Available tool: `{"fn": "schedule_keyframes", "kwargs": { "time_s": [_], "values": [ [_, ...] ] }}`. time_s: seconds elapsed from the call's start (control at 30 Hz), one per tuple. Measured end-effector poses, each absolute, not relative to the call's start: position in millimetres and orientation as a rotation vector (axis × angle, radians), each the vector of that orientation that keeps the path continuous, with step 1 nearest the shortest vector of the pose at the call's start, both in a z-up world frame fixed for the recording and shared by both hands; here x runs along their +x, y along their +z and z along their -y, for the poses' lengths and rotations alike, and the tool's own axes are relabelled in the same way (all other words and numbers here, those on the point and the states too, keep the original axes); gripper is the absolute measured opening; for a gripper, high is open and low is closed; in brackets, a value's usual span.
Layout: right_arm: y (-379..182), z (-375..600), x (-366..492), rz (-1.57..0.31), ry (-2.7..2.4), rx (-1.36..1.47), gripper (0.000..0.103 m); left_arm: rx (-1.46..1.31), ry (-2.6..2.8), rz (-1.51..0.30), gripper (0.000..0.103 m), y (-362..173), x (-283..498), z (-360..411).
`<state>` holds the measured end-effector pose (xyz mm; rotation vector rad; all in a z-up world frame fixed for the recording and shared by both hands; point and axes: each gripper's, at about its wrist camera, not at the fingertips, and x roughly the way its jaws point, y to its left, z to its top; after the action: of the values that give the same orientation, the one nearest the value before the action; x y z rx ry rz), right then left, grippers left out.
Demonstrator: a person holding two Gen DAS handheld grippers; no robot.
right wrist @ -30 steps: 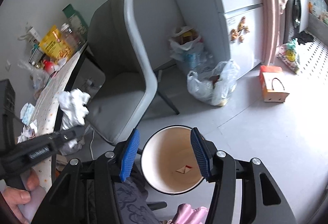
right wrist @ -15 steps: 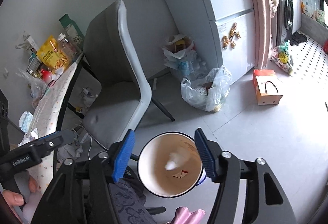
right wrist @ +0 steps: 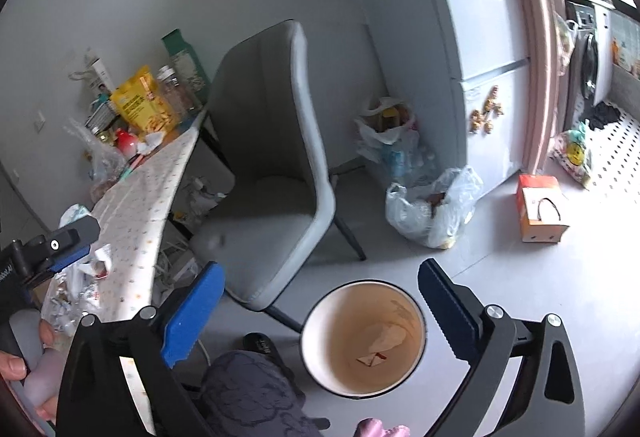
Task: Collect trash
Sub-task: 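Move both open tools back over the trash on the table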
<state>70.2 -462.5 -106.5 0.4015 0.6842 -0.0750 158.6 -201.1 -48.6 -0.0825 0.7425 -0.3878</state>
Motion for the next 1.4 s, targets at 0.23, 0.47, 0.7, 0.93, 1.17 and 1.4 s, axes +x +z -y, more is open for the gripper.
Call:
{"fn": "schedule_keyframes", "kwargs": {
  "time_s": [0.23,0.47,0.7,0.93,1.17,1.4],
  "values": [
    [-79,414,76,-0.629,-0.101,0.318,0.095,-0.156,-0.312,-0.650,0.097,-33,145,141],
    [-62,358,83,-0.634,-0.051,0.245,0.095,-0.212,-0.164,-0.533,0.097,-23,124,77],
    [-52,310,88,-0.631,0.023,0.204,0.095,-0.235,-0.079,-0.449,0.097,-18,97,19],
    [-45,266,85,-0.621,0.095,0.139,0.095,-0.288,-0.006,-0.439,0.097,-26,77,-27],
    [-42,235,81,-0.627,0.162,0.127,0.095,-0.285,0.025,-0.445,0.097,-34,61,-59],
    [-40,214,77,-0.617,0.229,0.127,0.095,-0.241,0.006,-0.468,0.097,-39,48,-80]
  ]
}}
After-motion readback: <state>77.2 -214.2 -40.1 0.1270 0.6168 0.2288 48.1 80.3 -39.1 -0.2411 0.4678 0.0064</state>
